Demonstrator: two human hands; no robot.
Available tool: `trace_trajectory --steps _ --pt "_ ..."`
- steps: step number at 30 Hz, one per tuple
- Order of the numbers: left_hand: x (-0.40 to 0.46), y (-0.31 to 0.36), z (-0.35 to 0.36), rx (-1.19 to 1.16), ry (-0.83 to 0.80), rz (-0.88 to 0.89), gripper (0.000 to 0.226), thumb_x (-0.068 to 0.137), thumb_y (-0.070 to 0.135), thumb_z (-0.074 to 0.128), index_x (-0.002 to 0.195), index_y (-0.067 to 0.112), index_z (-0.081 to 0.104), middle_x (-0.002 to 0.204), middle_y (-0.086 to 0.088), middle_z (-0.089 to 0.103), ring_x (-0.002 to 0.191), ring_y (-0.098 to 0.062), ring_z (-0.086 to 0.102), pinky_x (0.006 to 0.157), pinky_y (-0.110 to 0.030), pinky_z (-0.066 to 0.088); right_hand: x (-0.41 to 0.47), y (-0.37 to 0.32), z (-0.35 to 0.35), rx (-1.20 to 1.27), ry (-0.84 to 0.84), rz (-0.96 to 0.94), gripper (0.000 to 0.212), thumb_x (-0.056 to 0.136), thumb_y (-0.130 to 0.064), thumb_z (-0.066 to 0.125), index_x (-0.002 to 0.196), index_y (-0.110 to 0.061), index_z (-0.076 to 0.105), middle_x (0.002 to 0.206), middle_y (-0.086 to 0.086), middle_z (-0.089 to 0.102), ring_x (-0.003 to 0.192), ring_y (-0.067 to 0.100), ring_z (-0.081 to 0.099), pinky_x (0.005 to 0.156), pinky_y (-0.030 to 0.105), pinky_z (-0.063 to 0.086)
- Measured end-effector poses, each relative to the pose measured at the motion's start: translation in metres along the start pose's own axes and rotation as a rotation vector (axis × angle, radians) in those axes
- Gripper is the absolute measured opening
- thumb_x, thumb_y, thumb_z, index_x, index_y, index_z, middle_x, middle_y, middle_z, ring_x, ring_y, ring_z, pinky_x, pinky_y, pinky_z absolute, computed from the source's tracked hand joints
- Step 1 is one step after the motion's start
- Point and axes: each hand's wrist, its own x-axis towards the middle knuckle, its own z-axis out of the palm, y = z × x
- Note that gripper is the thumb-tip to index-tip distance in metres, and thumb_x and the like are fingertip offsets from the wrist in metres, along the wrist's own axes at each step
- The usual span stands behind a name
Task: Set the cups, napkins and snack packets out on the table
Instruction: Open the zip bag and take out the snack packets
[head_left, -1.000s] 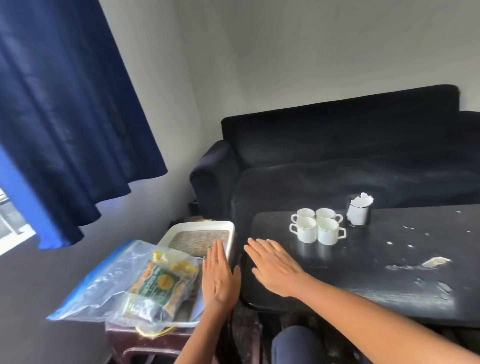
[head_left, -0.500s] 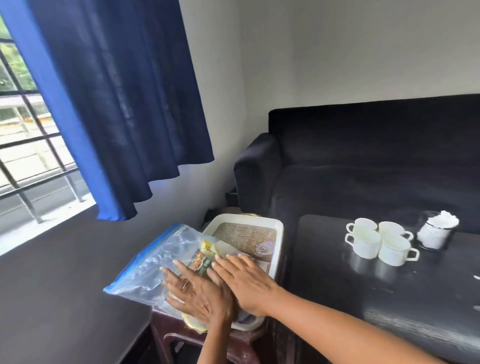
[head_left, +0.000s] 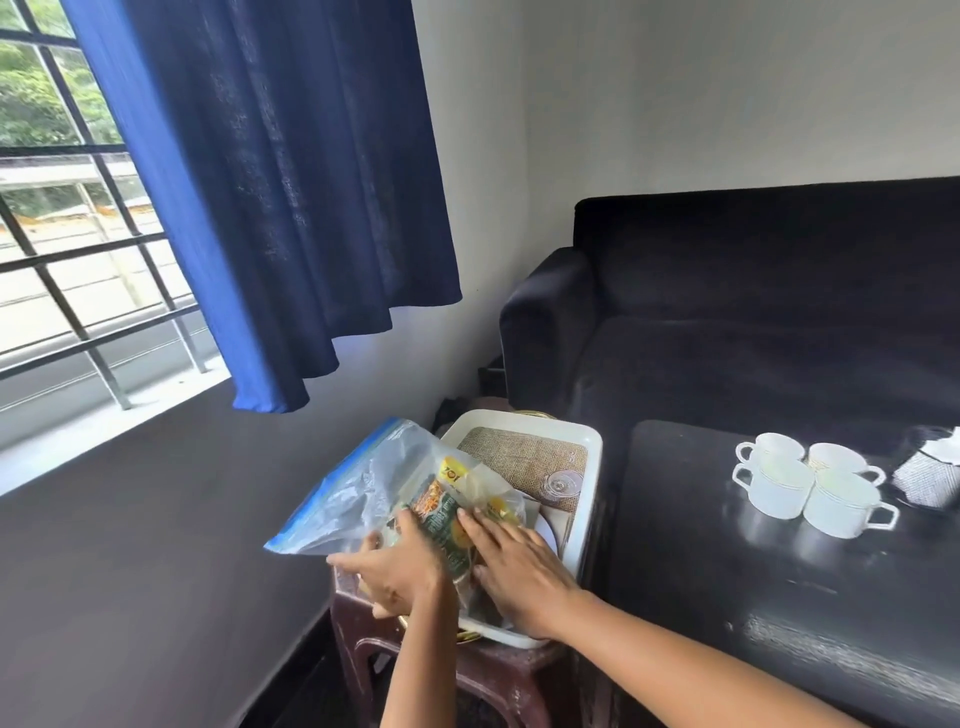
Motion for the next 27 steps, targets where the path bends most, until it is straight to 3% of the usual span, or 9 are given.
trace_trajectory --steps 3,7,10,13,16,20,23,25,27 --pt "-0.008 0.004 -0.001 -0.019 -0.051 0.088 0.049 0.084 0.023 0.065 0.130 0.017 0.049 0.115 0.001 0.063 0.091 -0.020 0.055 0.083 -0.030 0.038 0.001 -0.002 0.001 0.067 -0.020 0.058 0.067 0.099 -0.021 0.030 0.148 -0.032 -0.015 0.160 -0.004 -0.006 0.148 0.021 -0.002 0.119 0.040 0.001" --pt "-0.029 0.007 0.001 -0.035 -0.138 0.289 0.057 0.089 0.006 0.057 0.143 0.016 0.043 0.118 -0.006 0.065 0.095 -0.020 0.058 0.081 -0.025 0.039 0.002 -0.009 -0.003 0.167 -0.023 0.146 0.071 0.096 -0.008 0.033 0.149 -0.026 -0.011 0.160 -0.004 -0.009 0.147 0.021 -0.007 0.119 0.041 0.005" --pt "-0.045 0.010 0.003 -0.051 -0.194 0.425 0.057 0.087 -0.003 0.056 0.139 0.019 0.049 0.108 -0.001 0.067 0.098 -0.019 0.060 0.085 -0.032 0.046 0.004 -0.009 -0.010 0.203 -0.071 0.193 0.076 0.098 -0.018 0.040 0.149 -0.020 -0.015 0.160 -0.003 -0.011 0.148 0.021 -0.004 0.118 0.044 0.014" --pt "-0.056 0.009 0.004 -0.034 -0.278 0.573 0.056 0.083 -0.009 0.056 0.129 0.023 0.058 0.097 0.006 0.067 0.097 -0.019 0.062 0.083 -0.036 0.050 0.006 -0.003 -0.016 0.204 -0.106 0.208 0.081 0.096 -0.022 0.046 0.150 -0.018 -0.015 0.161 0.000 -0.002 0.147 0.023 0.013 0.115 0.041 0.026" --pt "-0.059 0.006 0.004 -0.021 -0.405 0.663 0.059 0.077 -0.016 0.055 0.119 0.024 0.066 0.090 0.010 0.067 0.088 -0.006 0.062 0.076 -0.012 0.043 0.003 0.010 -0.026 0.270 -0.100 0.229 0.079 0.088 -0.012 0.048 0.151 -0.022 0.001 0.153 0.011 0.030 0.133 0.032 0.040 0.105 0.041 0.040" --pt "-0.060 0.001 0.007 0.048 -0.595 0.788 0.057 0.075 -0.016 0.060 0.112 0.027 0.069 0.087 0.008 0.071 0.089 -0.012 0.063 0.079 -0.020 0.047 -0.002 0.031 -0.044 0.644 0.127 0.341 0.045 0.085 0.000 0.039 0.124 -0.015 0.055 0.121 0.010 0.063 0.112 0.026 0.059 0.084 0.032 0.050" --pt "-0.067 -0.003 0.011 0.202 -0.703 0.923 0.053 0.077 -0.010 0.067 0.112 0.030 0.071 0.085 0.015 0.070 0.090 -0.011 0.059 0.079 -0.024 0.047 -0.003 0.046 -0.071 0.758 0.310 0.541 0.028 0.090 -0.011 0.043 0.105 -0.019 0.064 0.106 -0.006 0.065 0.096 0.013 0.059 0.074 0.026 0.043" --pt "-0.071 -0.005 0.012 0.316 -0.753 1.047 0.050 0.079 -0.007 0.066 0.113 0.031 0.070 0.085 0.016 0.070 0.088 -0.009 0.054 0.074 -0.025 0.046 -0.004 0.053 -0.095 0.942 0.451 0.612 0.024 0.093 -0.022 0.042 0.088 -0.013 0.064 0.096 0.000 0.064 0.081 0.015 0.057 0.072 0.030 0.043" --pt "-0.076 -0.006 0.013 0.404 -0.799 1.162 0.045 0.080 -0.003 0.065 0.112 0.028 0.071 0.084 0.015 0.070 0.087 -0.012 0.054 0.071 -0.029 0.048 -0.005 0.059 -0.116 1.209 0.559 0.670 0.032 0.097 -0.034 0.037 0.096 -0.013 0.061 0.103 0.010 0.061 0.087 0.020 0.059 0.083 0.033 0.047"
